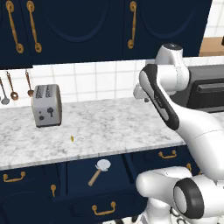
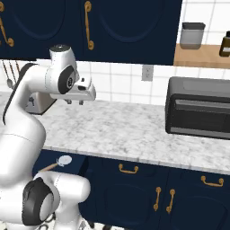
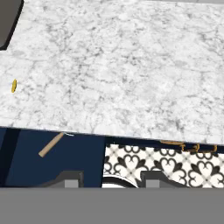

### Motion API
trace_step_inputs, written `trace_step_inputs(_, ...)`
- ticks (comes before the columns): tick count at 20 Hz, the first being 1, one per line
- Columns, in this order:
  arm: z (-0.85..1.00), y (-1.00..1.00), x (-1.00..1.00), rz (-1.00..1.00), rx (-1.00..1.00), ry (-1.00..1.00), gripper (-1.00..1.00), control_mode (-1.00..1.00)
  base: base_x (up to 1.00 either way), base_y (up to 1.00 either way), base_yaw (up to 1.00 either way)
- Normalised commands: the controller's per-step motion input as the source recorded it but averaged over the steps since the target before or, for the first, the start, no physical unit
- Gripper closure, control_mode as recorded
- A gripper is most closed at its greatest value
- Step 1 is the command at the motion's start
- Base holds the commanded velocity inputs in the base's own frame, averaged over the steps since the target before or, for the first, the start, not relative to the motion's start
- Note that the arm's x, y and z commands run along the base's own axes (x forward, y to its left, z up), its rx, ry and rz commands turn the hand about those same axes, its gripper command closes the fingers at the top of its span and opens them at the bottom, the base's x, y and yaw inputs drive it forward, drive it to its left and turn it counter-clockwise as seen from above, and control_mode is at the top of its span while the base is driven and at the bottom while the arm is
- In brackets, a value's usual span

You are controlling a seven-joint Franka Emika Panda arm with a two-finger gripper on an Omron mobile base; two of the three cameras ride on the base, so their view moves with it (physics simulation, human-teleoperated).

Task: Pick the pizza cutter from the drawer and place it on the counter.

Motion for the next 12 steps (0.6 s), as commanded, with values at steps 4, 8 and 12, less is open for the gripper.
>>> trace_step_inputs(4,-0.25,0.00,-0.29,0.00,0.00,0.00,-1.00,-1.00,0.00,0.00,0.00)
trace_step_inputs(8,-0.47,0.00,-0.73,0.01,0.00,0.00,-1.00,-1.00,0.00,0.00,0.00)
trace_step_inputs(12,-0.62,0.00,-0.62,0.00,0.00,-0.03,-1.00,-1.00,0.00,0.00,0.00)
